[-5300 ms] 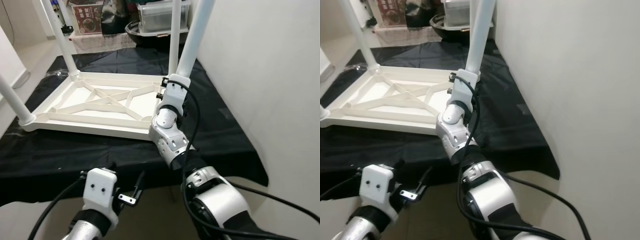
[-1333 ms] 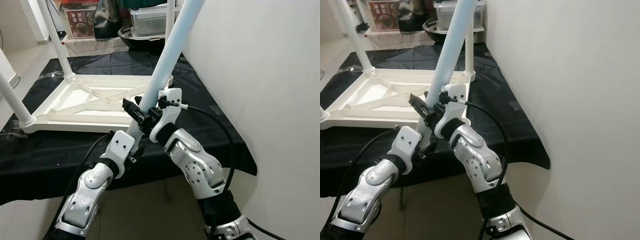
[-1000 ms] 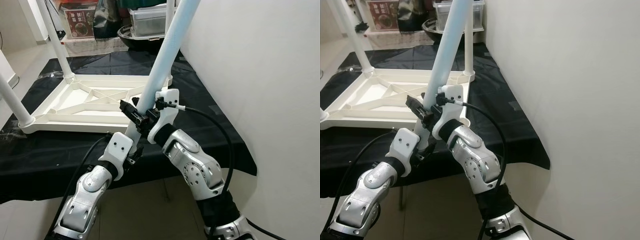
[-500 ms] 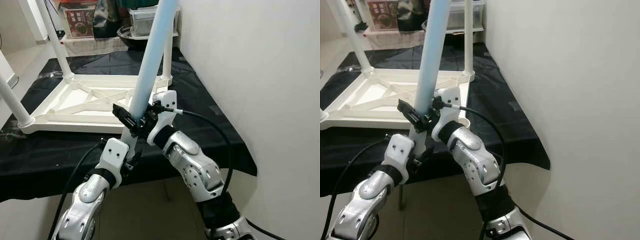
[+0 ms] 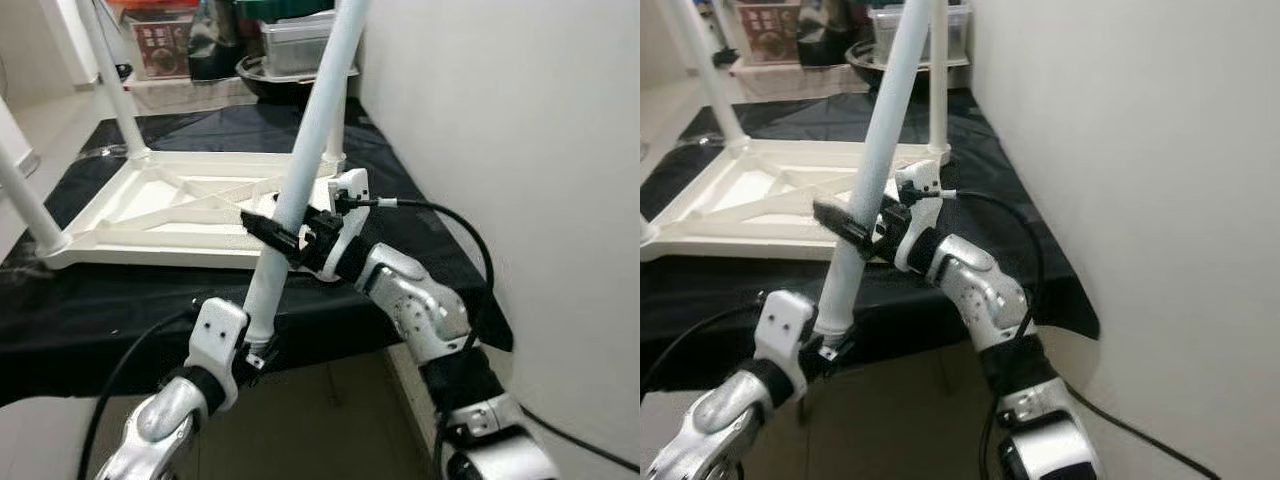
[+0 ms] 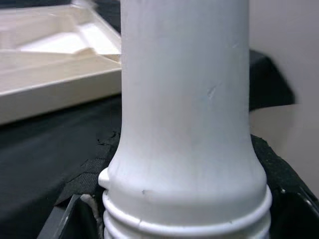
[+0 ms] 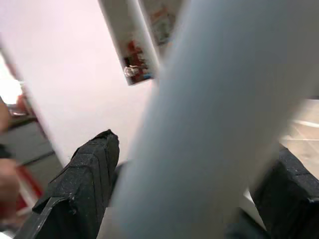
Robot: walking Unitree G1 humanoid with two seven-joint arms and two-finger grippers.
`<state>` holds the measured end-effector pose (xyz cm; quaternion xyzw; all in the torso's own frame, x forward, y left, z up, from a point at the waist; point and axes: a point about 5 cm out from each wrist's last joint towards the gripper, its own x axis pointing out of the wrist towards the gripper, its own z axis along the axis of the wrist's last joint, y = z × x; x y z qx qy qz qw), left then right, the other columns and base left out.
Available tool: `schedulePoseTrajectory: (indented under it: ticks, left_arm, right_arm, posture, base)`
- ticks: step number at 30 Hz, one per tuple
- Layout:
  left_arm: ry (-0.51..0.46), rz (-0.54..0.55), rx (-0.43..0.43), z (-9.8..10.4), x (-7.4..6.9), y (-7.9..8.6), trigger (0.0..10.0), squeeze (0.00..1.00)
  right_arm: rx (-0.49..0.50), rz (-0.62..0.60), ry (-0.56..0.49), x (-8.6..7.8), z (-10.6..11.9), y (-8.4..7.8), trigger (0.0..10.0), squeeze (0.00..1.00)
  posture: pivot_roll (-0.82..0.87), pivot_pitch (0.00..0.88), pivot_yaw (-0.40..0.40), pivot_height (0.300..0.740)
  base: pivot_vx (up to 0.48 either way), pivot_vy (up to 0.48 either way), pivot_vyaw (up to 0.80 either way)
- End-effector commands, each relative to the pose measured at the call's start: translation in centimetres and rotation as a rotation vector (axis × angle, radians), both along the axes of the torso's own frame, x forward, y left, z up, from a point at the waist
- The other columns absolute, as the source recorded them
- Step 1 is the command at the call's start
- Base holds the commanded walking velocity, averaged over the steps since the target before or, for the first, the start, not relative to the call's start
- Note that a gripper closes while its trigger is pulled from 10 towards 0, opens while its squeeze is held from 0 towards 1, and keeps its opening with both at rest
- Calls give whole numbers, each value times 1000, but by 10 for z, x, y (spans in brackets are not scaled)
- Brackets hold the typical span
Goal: Building children table
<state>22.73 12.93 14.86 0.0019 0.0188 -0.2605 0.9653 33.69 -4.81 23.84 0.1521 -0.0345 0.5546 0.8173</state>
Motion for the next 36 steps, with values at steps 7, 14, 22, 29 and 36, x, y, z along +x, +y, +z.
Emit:
schedulePoseTrajectory:
  ticks: [7, 14, 22, 29, 36]
  left_arm:
    - [67, -100, -95, 3, -23, -8, 10000, 0]
    - [123, -120, -299, 13, -28, -18, 10000, 0]
    - [179, -154, -408, 18, -38, -27, 10000, 0]
    - [250, -211, -382, 10, -54, -32, 10000, 0]
    - [271, -226, -342, 8, -55, -29, 10000, 0]
  right_arm:
    - [105, 484, 119, -22, 7, 0, 10000, 0]
    - [83, 619, 119, -28, 3, -3, 10000, 0]
    - [48, 650, 126, -23, 1, -3, 10000, 0]
    - [23, 656, 137, -19, -3, -4, 10000, 0]
    - [12, 686, 153, -19, -5, -3, 10000, 0]
  posture:
    - [46, 60, 13, 740]
    - [43, 83, 9, 740]
    - [44, 90, 9, 740]
    - [47, 95, 10, 740]
    - [47, 95, 10, 740]
  base:
    - [0, 0, 0]
    - [0, 0, 0]
    - [0, 0, 0]
    - [0, 0, 0]
    - [0, 0, 0]
